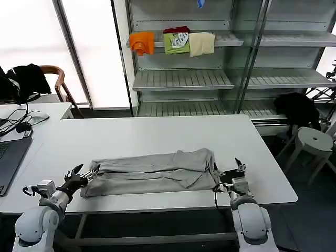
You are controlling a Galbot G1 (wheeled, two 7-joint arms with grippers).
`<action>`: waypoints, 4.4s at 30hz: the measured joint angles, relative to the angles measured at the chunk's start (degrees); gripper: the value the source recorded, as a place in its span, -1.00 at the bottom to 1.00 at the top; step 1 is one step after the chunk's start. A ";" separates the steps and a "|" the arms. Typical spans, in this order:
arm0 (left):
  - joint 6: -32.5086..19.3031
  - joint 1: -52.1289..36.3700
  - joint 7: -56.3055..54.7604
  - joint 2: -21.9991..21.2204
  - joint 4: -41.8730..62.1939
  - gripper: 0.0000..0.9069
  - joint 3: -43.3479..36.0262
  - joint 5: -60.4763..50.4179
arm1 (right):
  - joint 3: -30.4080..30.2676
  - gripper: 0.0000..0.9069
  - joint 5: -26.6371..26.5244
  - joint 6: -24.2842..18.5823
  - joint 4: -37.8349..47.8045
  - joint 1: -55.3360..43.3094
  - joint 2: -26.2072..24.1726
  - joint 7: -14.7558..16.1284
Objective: Fold and organize the clothes.
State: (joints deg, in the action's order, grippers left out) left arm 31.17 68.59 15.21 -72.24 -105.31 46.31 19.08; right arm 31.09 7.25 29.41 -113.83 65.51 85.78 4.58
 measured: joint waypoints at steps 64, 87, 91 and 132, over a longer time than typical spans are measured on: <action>-9.49 -0.29 -7.64 -0.94 0.65 -0.98 1.03 -10.46 | 1.82 1.00 -17.74 -3.63 -0.09 -5.42 -2.84 -6.90; -10.35 -4.43 3.33 12.78 4.38 -0.96 11.37 -15.72 | 1.16 1.00 -16.29 -3.85 2.50 -3.26 -2.38 -7.07; -8.26 -3.96 2.38 7.97 0.21 -0.96 7.77 -16.73 | 1.45 1.00 -16.25 -4.29 2.49 -2.55 -2.39 -7.08; 1.49 -4.55 -8.07 -15.80 -3.34 1.00 -18.49 -23.82 | 1.09 1.00 -14.90 -6.29 3.96 -1.27 -2.79 -6.44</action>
State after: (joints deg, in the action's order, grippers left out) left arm 32.66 64.04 7.13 -88.05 -108.65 27.82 -4.74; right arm 32.17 -7.65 23.13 -109.88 64.23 82.99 -1.87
